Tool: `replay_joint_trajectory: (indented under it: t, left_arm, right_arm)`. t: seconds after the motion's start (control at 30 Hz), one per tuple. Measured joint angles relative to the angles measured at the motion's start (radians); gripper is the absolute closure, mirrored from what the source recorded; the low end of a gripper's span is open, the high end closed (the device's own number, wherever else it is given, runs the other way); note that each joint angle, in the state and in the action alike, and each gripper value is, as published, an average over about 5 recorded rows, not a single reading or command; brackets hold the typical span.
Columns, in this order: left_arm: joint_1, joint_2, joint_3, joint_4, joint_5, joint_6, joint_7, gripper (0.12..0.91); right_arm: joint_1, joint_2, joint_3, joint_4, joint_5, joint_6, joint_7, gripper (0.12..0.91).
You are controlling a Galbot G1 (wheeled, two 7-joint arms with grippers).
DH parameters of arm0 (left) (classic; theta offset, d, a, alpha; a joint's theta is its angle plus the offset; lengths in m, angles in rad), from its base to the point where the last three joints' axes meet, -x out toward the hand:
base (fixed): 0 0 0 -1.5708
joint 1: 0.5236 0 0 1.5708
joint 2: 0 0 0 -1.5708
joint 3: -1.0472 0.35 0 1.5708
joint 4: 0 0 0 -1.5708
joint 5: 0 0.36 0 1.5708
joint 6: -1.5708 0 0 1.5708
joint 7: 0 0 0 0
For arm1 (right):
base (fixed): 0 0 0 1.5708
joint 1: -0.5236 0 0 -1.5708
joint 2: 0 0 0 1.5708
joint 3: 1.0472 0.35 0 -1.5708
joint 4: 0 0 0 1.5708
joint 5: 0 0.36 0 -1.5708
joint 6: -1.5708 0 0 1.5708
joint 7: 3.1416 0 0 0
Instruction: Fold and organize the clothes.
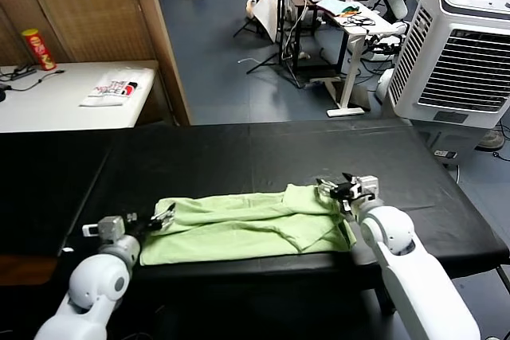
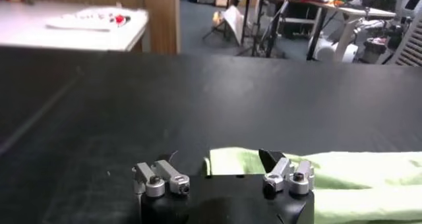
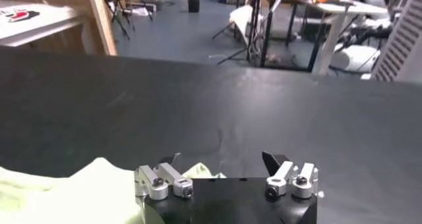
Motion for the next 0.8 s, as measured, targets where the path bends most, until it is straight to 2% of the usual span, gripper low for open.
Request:
replay_joint_trajectory:
  t: [0.13, 0.27, 0.4, 0.47, 0.57, 0.63, 0.73, 0.8]
  left_arm:
    - [-0.001, -0.001, 0.0, 0.01, -0.005, -0.002, 0.001, 0.288]
    - [-0.003, -0.003, 0.0, 0.017, -0.007, -0.009, 0.001, 0.386]
    - [-0.008, -0.01, 0.0, 0.027, 0.008, -0.027, 0.0, 0.588]
    - [-0.01, -0.014, 0.002, 0.033, 0.032, -0.043, 0.001, 0.706]
    - [-0.011, -0.02, 0.005, 0.041, 0.085, -0.067, 0.004, 0.853]
    - [-0.012, -0.023, 0.007, 0.044, 0.11, -0.074, 0.007, 0.899]
    - [-0.012, -0.024, 0.008, 0.04, 0.126, -0.073, 0.018, 0.904]
    - [-0.012, -0.022, 0.007, 0.033, 0.132, -0.072, 0.028, 0.905]
  right_arm:
    - [-0.003, 0.013, 0.0, -0.013, -0.014, 0.001, -0.007, 0.451]
    - [-0.012, 0.018, 0.006, -0.011, -0.025, 0.011, -0.004, 0.623]
    - [-0.027, 0.029, 0.011, -0.003, -0.062, 0.043, 0.016, 0.82]
    - [-0.036, 0.037, 0.015, 0.0, -0.085, 0.063, 0.033, 0.864]
    - [-0.049, 0.048, 0.024, 0.003, -0.104, 0.078, 0.053, 0.865]
    - [-0.056, 0.053, 0.029, 0.005, -0.102, 0.079, 0.052, 0.865]
    - [-0.066, 0.053, 0.034, 0.014, -0.088, 0.072, 0.035, 0.851]
    - [-0.074, 0.048, 0.038, 0.024, -0.079, 0.065, 0.021, 0.799]
